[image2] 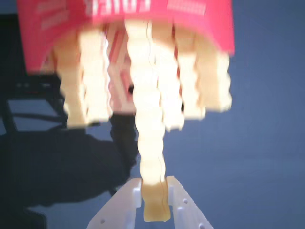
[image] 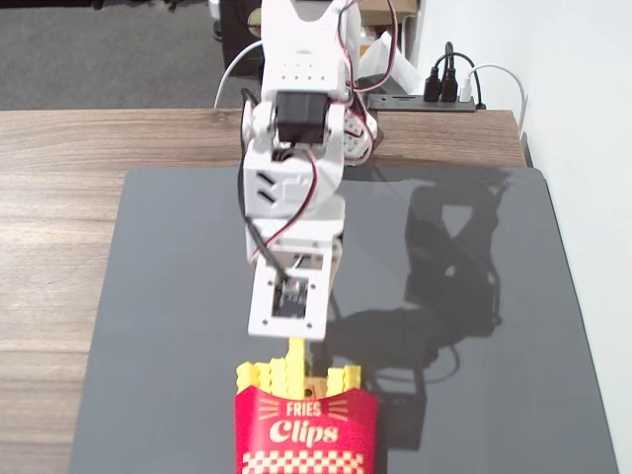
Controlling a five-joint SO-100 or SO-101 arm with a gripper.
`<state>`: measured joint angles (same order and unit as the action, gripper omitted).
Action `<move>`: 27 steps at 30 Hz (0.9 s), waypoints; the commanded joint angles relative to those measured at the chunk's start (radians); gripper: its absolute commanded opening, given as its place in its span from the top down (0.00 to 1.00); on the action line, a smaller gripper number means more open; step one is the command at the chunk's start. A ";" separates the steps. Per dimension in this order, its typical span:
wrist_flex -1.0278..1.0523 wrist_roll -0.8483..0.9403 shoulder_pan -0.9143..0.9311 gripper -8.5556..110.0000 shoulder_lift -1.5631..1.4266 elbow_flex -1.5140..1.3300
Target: Grab a fry
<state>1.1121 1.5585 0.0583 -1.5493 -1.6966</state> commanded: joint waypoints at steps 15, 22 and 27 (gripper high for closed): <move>0.161 -0.054 -0.055 0.92 -0.727 -0.474; 0.342 -0.034 -0.028 0.92 -0.959 -0.503; 0.400 -0.015 -0.006 0.92 -1.039 -0.503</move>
<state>1.4941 1.5355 0.0337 -2.5479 -2.2043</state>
